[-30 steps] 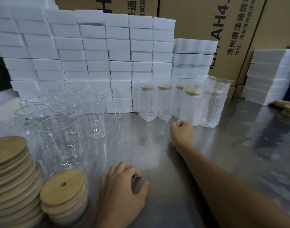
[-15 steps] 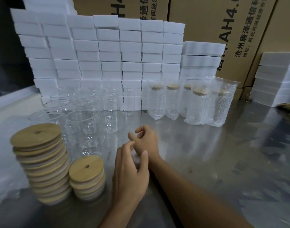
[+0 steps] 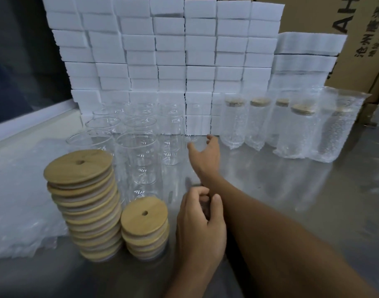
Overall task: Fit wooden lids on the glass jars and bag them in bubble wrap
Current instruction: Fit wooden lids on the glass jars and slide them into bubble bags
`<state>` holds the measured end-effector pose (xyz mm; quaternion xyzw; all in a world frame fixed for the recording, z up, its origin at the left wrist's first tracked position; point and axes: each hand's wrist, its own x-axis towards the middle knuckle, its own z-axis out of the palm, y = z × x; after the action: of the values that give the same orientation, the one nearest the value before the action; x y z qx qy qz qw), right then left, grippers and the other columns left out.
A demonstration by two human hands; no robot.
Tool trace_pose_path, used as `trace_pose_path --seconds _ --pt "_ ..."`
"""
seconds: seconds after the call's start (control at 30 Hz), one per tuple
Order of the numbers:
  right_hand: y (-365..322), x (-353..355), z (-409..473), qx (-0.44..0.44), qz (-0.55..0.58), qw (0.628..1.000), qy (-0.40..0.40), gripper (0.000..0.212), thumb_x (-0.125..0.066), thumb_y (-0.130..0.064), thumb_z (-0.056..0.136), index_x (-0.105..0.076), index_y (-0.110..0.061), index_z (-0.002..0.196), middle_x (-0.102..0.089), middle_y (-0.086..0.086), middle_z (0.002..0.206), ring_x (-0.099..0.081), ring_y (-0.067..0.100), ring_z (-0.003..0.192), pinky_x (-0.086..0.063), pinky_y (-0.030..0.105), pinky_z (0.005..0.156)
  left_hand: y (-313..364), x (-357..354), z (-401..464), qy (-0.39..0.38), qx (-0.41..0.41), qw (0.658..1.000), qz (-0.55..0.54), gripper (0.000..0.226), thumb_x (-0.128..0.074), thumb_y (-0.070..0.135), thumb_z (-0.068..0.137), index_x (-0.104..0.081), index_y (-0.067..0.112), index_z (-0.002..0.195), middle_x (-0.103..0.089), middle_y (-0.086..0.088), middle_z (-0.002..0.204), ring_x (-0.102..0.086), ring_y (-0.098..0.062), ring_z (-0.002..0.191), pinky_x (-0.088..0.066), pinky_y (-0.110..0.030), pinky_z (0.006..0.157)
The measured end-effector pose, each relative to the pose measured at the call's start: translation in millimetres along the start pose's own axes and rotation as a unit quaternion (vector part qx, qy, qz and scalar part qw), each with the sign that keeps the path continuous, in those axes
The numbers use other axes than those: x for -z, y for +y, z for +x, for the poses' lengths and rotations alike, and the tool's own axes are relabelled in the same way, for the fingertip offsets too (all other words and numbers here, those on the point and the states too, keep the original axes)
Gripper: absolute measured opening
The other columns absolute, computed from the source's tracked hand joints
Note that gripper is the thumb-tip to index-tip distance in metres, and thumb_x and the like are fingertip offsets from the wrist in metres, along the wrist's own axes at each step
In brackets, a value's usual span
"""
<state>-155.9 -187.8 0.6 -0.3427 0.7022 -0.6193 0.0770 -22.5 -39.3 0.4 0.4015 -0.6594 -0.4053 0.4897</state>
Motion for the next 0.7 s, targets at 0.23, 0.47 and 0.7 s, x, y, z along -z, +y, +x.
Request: trace_pose_path --seconds 0.23,0.47,0.7 --pt "16.0 -12.4 57.9 -0.002 -0.008 1.0 0.004 0.079 -0.073 -0.038 0.086 -0.035 -0.011 0.15 -0.046 0.007 0.15 -0.043 0.024 0.139 -0.035 0.039 0.112 -6.8 -4.6 2.6 -0.027 -0.015 0.999 0.023 0.008 -0.06 0.041 0.077 -0.058 0.033 0.075 -0.061 0.018 0.068 -0.058 -0.003 0.062 -0.053 -0.035 0.068" --pt "25.9 -26.0 98.1 0.003 -0.041 0.998 -0.044 0.091 -0.079 -0.046 0.08 -0.032 -0.016 0.151 -0.048 0.003 0.148 -0.046 0.023 0.136 -0.041 0.041 0.106 -7.5 -9.9 2.2 -0.022 -0.022 0.997 0.069 0.025 -0.054 0.047 0.064 -0.055 0.042 0.089 -0.06 0.02 0.064 -0.056 -0.003 0.054 -0.053 -0.029 0.062" --pt "29.9 -31.5 115.4 0.023 -0.078 0.993 -0.087 0.091 -0.08 -0.044 0.082 -0.029 -0.018 0.152 -0.046 0.0 0.151 -0.047 0.023 0.136 -0.042 0.042 0.104 -8.4 -8.9 0.1 -0.055 -0.019 0.994 0.094 0.03 -0.052 0.053 0.061 -0.053 0.046 0.09 -0.056 0.022 0.056 -0.051 -0.001 0.048 -0.047 -0.017 0.054"
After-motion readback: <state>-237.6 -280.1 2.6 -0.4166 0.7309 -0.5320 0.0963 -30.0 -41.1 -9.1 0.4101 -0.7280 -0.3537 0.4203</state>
